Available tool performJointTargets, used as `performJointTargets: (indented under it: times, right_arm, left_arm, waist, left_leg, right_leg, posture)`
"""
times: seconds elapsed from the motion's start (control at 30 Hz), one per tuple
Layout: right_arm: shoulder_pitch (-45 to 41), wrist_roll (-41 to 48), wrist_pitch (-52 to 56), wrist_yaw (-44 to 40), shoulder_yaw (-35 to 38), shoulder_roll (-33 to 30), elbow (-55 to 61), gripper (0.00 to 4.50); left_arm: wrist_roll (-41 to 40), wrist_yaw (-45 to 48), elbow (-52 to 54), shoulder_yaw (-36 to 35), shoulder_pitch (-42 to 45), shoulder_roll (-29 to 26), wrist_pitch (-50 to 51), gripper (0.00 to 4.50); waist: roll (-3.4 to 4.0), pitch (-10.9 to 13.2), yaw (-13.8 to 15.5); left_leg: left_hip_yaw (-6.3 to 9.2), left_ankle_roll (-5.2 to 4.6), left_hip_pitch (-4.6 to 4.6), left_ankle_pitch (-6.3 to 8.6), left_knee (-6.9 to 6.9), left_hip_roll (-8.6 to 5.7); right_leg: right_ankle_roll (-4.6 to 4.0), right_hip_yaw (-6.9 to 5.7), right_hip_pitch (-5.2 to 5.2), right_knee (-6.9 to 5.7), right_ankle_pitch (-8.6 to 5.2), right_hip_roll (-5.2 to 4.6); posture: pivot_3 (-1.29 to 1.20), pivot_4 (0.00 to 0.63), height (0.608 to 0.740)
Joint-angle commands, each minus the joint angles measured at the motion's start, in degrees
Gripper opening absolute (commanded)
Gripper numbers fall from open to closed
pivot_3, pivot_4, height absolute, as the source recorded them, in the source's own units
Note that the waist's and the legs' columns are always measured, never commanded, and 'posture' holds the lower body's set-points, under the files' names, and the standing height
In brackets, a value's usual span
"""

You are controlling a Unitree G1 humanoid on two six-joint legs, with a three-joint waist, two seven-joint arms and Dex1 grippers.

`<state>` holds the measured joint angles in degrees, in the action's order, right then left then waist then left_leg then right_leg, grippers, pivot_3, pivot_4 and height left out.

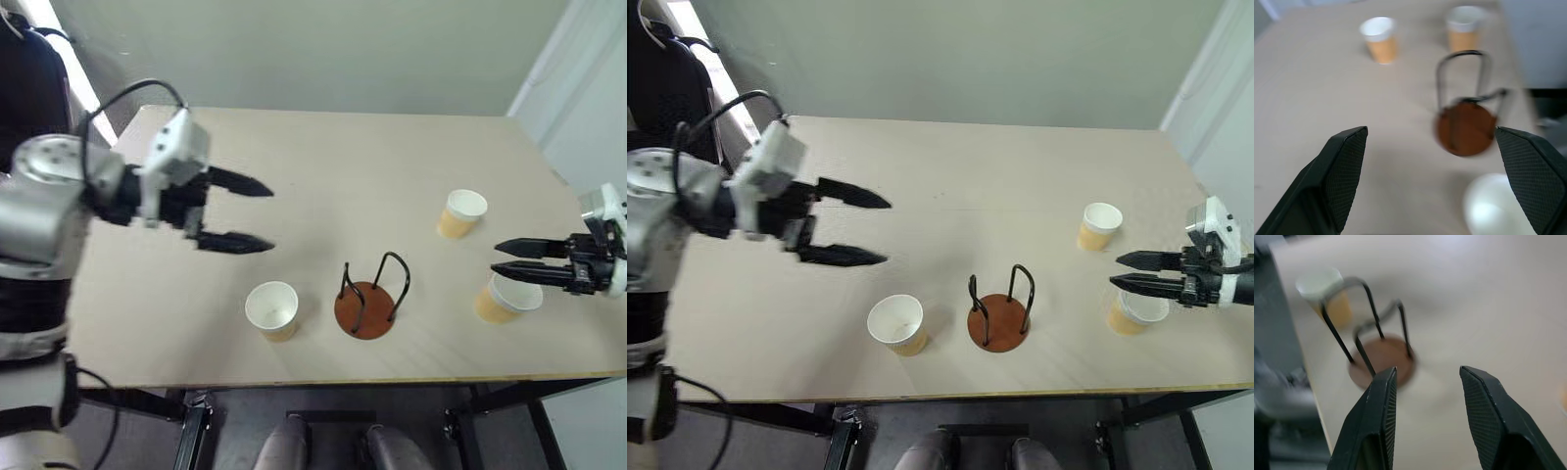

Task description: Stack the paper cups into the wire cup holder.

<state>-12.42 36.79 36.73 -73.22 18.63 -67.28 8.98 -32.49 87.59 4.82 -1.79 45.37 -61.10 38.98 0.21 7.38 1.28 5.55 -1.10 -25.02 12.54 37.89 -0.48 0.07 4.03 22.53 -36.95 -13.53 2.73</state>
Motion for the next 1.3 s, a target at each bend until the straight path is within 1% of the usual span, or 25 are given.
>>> performJointTargets:
  times: [0.03,0.13,0.2,0.3,0.47,0.73,0.83,0.93,0.97,1.2,1.23,1.3]
  right_arm:
    - [0.5,-3.0,-2.3,-1.7,-0.3,-3.0,1.2,1.99]
    - [1.1,-5.8,-3.8,-2.0,-3.1,-4.0,1.8,1.99]
    - [1.5,-8.2,-5.1,-2.0,-5.0,-4.5,1.4,1.99]
    - [2.1,-10.4,-6.4,-2.7,-6.9,-5.0,1.2,1.99]
    - [2.3,-13.9,-8.0,-2.8,-9.7,-5.6,0.9,1.99]
    - [1.9,-17.5,-9.1,-1.8,-13.9,-4.0,-0.9,1.99]
    - [1.6,-18.0,-9.6,-2.2,-14.8,-3.5,-1.1,1.37]
    - [1.3,-18.4,-9.6,-2.2,-15.5,-3.0,-0.8,0.27]
    - [1.1,-18.5,-9.6,-2.2,-15.6,-2.9,-0.7,0.02]
    - [-0.6,-18.9,-10.0,-2.9,-16.1,-2.7,-1.5,0.02]
    - [-1.1,-18.2,-9.8,-3.2,-15.6,-2.6,-1.2,0.02]
    - [-3.9,-12.9,-7.7,-5.0,-12.6,-1.8,0.3,0.02]
  left_arm:
    - [-5.1,4.2,2.6,-4.9,-3.2,-4.7,3.4,4.44]
    - [-6.7,4.7,6.3,-6.9,-10.5,-7.9,4.1,4.44]
    - [-7.8,3.7,9.6,-8.2,-15.5,-8.6,4.2,4.44]
    - [-8.3,1.2,12.4,-9.4,-19.6,-8.8,3.9,4.44]
    - [-8.1,-0.5,12.7,-11.3,-22.3,-9.4,3.3,4.44]
    - [-9.0,-2.6,13.5,-11.5,-22.5,-9.4,3.4,4.44]
    - [-9.6,-2.9,13.6,-11.9,-22.6,-9.8,3.5,4.50]
    - [-9.9,-3.1,13.8,-12.2,-22.8,-10.0,3.6,4.50]
    - [-10.0,-3.2,13.9,-12.3,-22.9,-10.0,3.6,4.50]
    - [-10.5,-3.9,13.8,-12.4,-23.0,-10.0,3.5,4.50]
    - [-10.8,-4.0,13.8,-12.5,-22.9,-9.9,3.4,4.50]
    - [-11.0,-4.2,13.6,-12.7,-23.0,-9.9,3.4,4.50]
  waist:
    - [0.00,0.0,0.0]
    - [0.01,0.0,-0.1]
    - [0.02,0.0,-0.2]
    - [0.02,0.0,-0.1]
    - [0.02,0.0,-0.3]
    - [0.04,0.0,-0.3]
    - [0.04,0.0,-0.3]
    - [0.05,0.0,-0.3]
    - [0.04,0.0,-0.3]
    - [0.04,0.0,-0.4]
    - [0.05,0.0,-0.4]
    - [0.05,0.0,-0.5]
  left_leg:
    - [0.00,0.03,0.01,0.04,0.02,0.03]
    - [-0.01,0.05,0.02,0.06,0.01,0.05]
    - [-0.01,0.08,0.05,0.09,0.00,0.05]
    - [-0.01,0.07,0.03,0.10,0.06,0.07]
    - [-0.01,0.08,0.05,0.10,0.06,0.09]
    - [-0.03,0.17,0.05,0.15,0.04,0.09]
    - [-0.03,0.17,0.05,0.16,0.04,0.10]
    - [-0.03,0.17,0.05,0.16,0.03,0.10]
    - [-0.03,0.17,0.05,0.16,0.03,0.11]
    - [-0.03,0.17,0.06,0.16,0.04,0.11]
    - [-0.03,0.17,0.06,0.16,0.04,0.11]
    - [-0.03,0.17,0.06,0.16,0.03,0.11]
  right_leg:
    - [-0.04,-0.02,0.00,-0.03,-0.04,0.01]
    - [-0.14,-0.02,0.05,-0.09,-0.10,0.02]
    - [-0.15,-0.01,0.05,-0.09,-0.11,0.03]
    - [-0.16,-0.02,0.07,-0.13,-0.11,0.03]
    - [-0.26,-0.03,0.08,-0.20,-0.14,0.04]
    - [-0.30,-0.03,0.12,-0.22,-0.15,0.04]
    - [-0.30,-0.03,0.13,-0.22,-0.15,0.04]
    - [-0.30,-0.03,0.14,-0.24,-0.15,0.05]
    - [-0.30,-0.03,0.14,-0.24,-0.15,0.05]
    - [-0.31,-0.03,0.13,-0.24,-0.15,0.05]
    - [-0.32,-0.03,0.13,-0.25,-0.15,0.05]
    - [-0.33,-0.03,0.14,-0.26,-0.15,0.05]
  posture:
    - [0.00,0.150,0.740]
    - [0.00,0.150,0.740]
    - [0.00,0.150,0.740]
    - [0.00,0.150,0.740]
    - [0.00,0.150,0.740]
    - [0.00,0.150,0.740]
    - [0.00,0.150,0.740]
    - [0.00,0.150,0.740]
    - [0.00,0.150,0.740]
    - [0.00,0.150,0.740]
    - [0.00,0.150,0.740]
    - [0.00,0.150,0.740]
